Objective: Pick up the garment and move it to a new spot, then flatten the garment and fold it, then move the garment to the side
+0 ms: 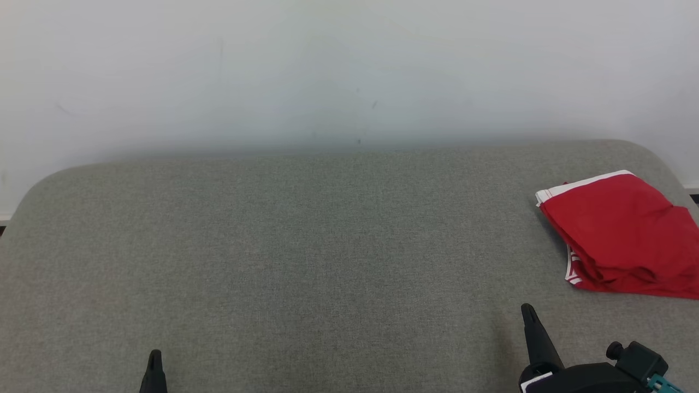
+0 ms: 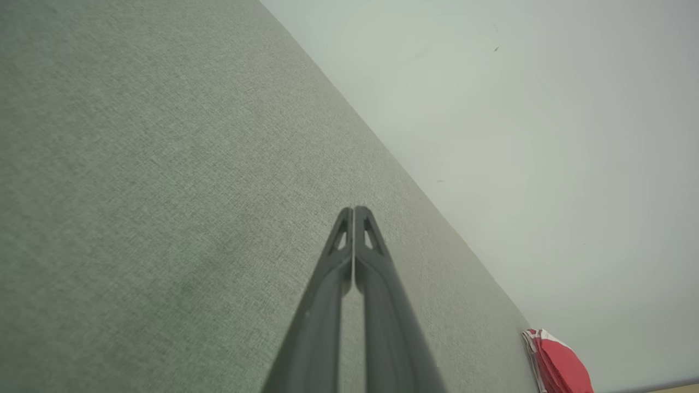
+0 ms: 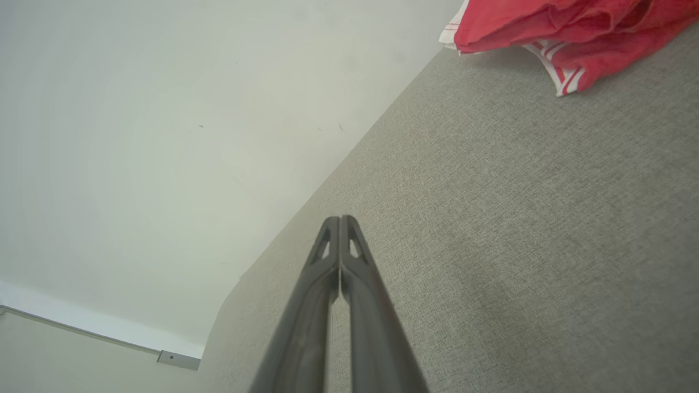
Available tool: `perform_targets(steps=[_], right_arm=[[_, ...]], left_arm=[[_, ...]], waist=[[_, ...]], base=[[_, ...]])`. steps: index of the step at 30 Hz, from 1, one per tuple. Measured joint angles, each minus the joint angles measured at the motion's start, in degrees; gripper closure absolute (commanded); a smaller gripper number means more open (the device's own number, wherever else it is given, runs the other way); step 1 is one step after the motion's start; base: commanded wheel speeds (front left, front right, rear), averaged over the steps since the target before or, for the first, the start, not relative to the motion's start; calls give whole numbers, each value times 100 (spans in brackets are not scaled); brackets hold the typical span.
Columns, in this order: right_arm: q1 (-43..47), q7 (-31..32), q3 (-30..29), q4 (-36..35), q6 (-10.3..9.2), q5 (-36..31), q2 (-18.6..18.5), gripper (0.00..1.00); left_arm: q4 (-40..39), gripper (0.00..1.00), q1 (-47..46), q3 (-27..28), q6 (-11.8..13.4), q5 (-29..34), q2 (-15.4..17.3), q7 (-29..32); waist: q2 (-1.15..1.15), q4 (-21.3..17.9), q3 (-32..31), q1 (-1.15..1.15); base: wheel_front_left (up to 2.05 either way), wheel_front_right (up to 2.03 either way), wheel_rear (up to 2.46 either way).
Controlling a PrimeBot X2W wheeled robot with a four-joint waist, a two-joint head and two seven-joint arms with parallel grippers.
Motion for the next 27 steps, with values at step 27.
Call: perform_targets(steps=[27], right_arm=[[-291, 326, -156, 102, -1, 1798, -9, 100]], left_arm=[[193, 100, -415, 125, -156, -1646, 2, 453]], waist=[[0, 59, 71, 0]], base=[[0, 0, 0]])
